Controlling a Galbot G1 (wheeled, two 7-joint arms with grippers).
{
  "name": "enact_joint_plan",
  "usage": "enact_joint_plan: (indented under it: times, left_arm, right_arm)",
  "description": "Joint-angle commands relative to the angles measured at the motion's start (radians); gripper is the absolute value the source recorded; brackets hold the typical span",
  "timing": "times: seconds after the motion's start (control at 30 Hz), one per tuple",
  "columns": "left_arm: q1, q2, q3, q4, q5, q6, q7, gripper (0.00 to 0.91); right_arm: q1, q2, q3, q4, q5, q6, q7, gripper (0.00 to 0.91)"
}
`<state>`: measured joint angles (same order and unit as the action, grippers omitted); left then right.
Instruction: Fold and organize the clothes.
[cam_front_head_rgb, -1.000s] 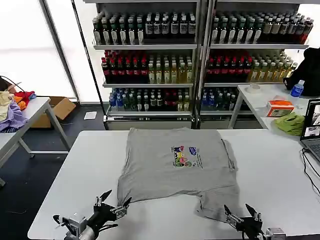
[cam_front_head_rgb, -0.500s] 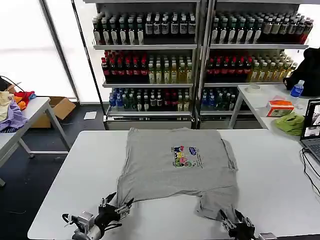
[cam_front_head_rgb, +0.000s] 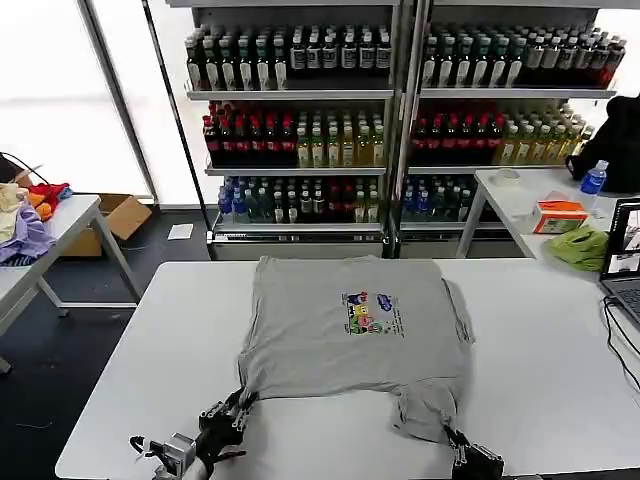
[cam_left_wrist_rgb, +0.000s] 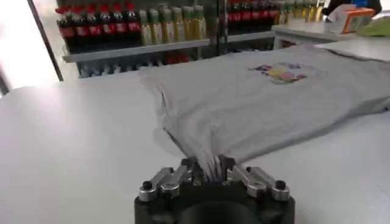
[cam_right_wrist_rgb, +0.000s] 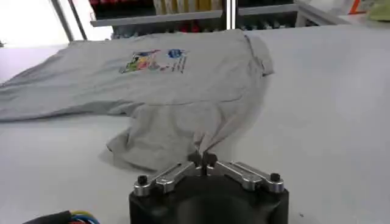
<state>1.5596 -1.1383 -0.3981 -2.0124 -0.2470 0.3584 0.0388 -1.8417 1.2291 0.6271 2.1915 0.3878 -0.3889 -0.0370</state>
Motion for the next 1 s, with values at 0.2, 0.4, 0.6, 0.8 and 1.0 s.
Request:
enact_joint_plan:
  times: [0.2,0.4,0.6,0.8,1.0]
  left_arm:
    - [0.041,-0.027,-0.024,-0.045,0.03,-0.027,-0.001,0.0]
    - [0.111,-0.031,-0.084,-0.163,0.037,-0.007,-0.005,0.0]
    - [0.2,-0.038,-0.108,-0.276,0.045,0.064,-0.002,0.0]
    - [0.345,-0.04,-0.16,-0.364,0.061,0.103,0.016,0.0]
    - [0.4,-0.027,-0.227,-0.413,0.056,0.124,0.018,0.0]
  right_arm:
    - [-0.02,-0.007,0.011,0.033,0.0,0.058,-0.051,0.0]
    - [-0.137,-0.037,0.036,0.112,0.044,0.059,-0.059,0.0]
    - [-0.247,-0.062,0.04,0.157,0.039,0.055,-0.054,0.0]
    - [-0.338,-0.067,0.065,0.222,0.015,0.06,-0.091,0.0]
    - [-0.312,-0.063,0.063,0.22,0.023,0.123,-0.116,0.0]
